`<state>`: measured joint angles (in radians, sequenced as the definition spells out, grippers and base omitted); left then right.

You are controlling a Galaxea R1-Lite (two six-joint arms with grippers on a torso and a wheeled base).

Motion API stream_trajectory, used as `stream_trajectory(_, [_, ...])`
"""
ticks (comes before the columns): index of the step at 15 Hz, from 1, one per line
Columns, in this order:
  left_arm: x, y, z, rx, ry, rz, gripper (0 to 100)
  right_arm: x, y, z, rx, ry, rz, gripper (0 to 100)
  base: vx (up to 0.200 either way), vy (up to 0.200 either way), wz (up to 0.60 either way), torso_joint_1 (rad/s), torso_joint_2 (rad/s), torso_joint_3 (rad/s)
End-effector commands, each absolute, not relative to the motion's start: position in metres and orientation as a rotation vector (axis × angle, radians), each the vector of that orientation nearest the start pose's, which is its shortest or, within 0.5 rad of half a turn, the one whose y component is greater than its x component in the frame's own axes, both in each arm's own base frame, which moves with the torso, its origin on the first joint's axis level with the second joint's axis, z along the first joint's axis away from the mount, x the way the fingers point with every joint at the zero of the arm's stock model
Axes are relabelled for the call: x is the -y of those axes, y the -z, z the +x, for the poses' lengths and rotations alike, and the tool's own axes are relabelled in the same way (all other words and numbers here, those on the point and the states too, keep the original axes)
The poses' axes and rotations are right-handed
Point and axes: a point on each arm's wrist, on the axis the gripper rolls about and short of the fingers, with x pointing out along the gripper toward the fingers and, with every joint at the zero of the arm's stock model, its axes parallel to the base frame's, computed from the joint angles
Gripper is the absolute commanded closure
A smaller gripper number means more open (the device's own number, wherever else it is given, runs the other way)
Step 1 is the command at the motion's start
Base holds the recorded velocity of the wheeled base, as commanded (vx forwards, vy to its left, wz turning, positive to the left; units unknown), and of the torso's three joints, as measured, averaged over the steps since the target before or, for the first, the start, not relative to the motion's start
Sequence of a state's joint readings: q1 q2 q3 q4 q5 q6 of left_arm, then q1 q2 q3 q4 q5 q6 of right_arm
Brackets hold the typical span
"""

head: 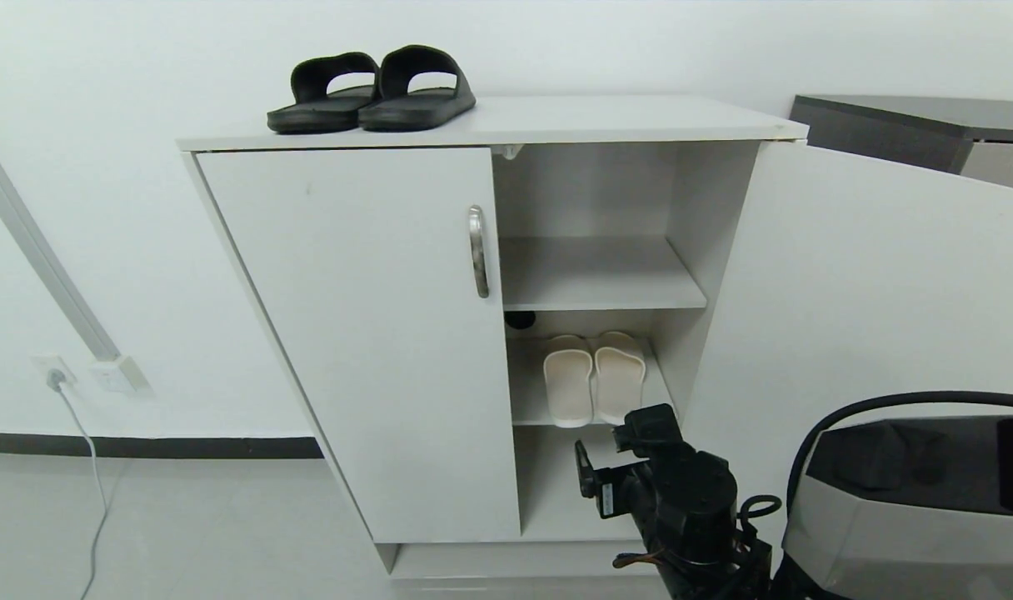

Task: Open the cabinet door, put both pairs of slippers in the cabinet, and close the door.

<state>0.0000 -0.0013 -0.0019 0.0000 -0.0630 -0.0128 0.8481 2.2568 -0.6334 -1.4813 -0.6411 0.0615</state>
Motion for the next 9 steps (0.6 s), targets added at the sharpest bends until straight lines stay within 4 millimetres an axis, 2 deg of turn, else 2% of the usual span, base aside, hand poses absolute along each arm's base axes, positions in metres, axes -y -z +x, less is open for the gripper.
stream_trajectory(1, [0.0014, -0.0759, -0.023, 0.001, 0.063, -0.014, 100, -0.2562, -0.0382, 0.2438, -0.115, -0.203, -0.039, 0, 0.0, 0.2, 0.0, 0.007, 0.0, 0.002])
stream_trajectory(9, [0.0014, -0.0759, -0.023, 0.001, 0.063, -0.014, 100, -0.2556, -0.038, 0.244, -0.116, -0.202, -0.04, 0, 0.0, 0.2, 0.0, 0.005, 0.0, -0.001])
